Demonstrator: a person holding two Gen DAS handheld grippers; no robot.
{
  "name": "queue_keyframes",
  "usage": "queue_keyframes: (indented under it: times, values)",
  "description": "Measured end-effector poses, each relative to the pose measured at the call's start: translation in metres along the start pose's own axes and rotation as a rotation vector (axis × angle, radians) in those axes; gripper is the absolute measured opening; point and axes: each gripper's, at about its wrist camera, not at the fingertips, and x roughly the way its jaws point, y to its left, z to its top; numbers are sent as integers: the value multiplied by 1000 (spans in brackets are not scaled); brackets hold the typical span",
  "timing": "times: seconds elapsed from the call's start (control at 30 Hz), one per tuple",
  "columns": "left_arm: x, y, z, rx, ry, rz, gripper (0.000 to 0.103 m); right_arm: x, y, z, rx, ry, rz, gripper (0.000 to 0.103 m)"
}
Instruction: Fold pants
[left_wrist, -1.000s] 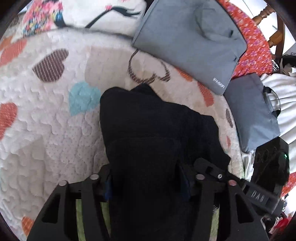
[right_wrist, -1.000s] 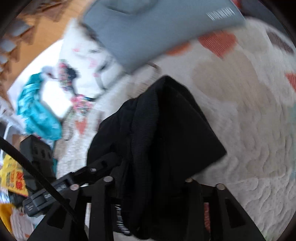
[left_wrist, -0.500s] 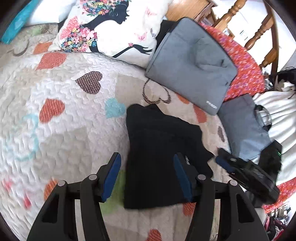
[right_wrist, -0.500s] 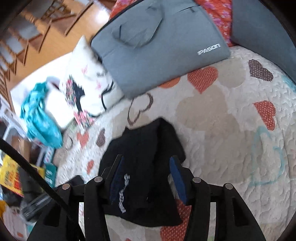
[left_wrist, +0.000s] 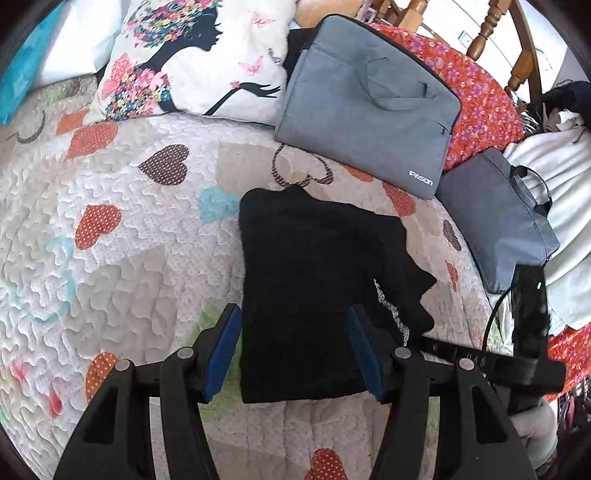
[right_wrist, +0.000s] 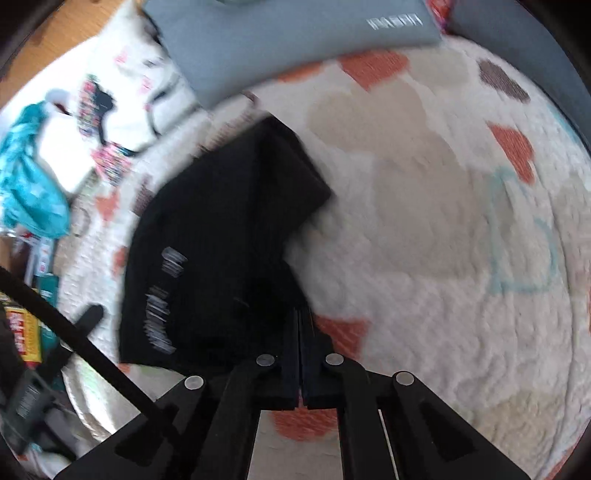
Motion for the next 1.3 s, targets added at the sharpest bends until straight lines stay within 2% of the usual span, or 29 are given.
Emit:
queue_keyframes:
  times: [0.1,0.17,0.2,0.23,0.3,0.43,0.47,0.5,0.53,0.67,0.8,0.9,0.93,1.0,1.1,1.17,1.23,1.3]
  values:
    - [4,7,-1,-28,17,-1,58,-15,-18,-2,67,-60,25,4]
    - [6,14,-1,-69,36,-22,58,-35,-26,0,112,-144,90,5]
    - [7,18,-1,-95,47,-42,58,-40,-26,1,120,-162,117,17]
    - [8,21,-1,-117,55,-60,58,-44,-25,2,125,-181,148,37]
    - [8,25,-2,-142,61,-78,58,-43,-18,4,118,-184,192,52]
    - [4,27,-2,-147,46,-77,58,-26,0,5,108,-122,251,51]
    - [4,27,-2,-147,42,-78,58,-22,5,5,94,-109,254,47]
    - [3,27,-2,-147,39,-79,58,-20,11,5,83,-92,281,16]
    - [3,26,-2,-147,39,-81,58,-23,14,4,74,-81,296,11]
    - [6,20,-2,-128,41,-90,58,-39,26,-6,-4,-100,256,10]
    - [14,9,-6,-90,63,-98,58,-35,6,-12,34,-60,191,10]
    - [34,0,-14,-46,149,-58,59,-22,-1,-12,57,-17,150,10]
    - [40,0,-16,-44,171,-44,62,-19,1,-12,46,-12,127,10]
    - [50,3,-19,-52,190,-18,65,-15,6,-12,20,-7,95,11]
    - [54,15,-20,-127,222,-68,68,-17,5,-8,26,-5,73,18]
    - [55,19,-21,-153,230,-84,69,-33,-1,-4,75,-72,51,19]
    - [55,18,-23,-150,226,-80,69,-61,1,-1,70,-233,5,20]
    - [53,13,-24,-129,219,-62,69,-79,10,2,37,-336,59,25]
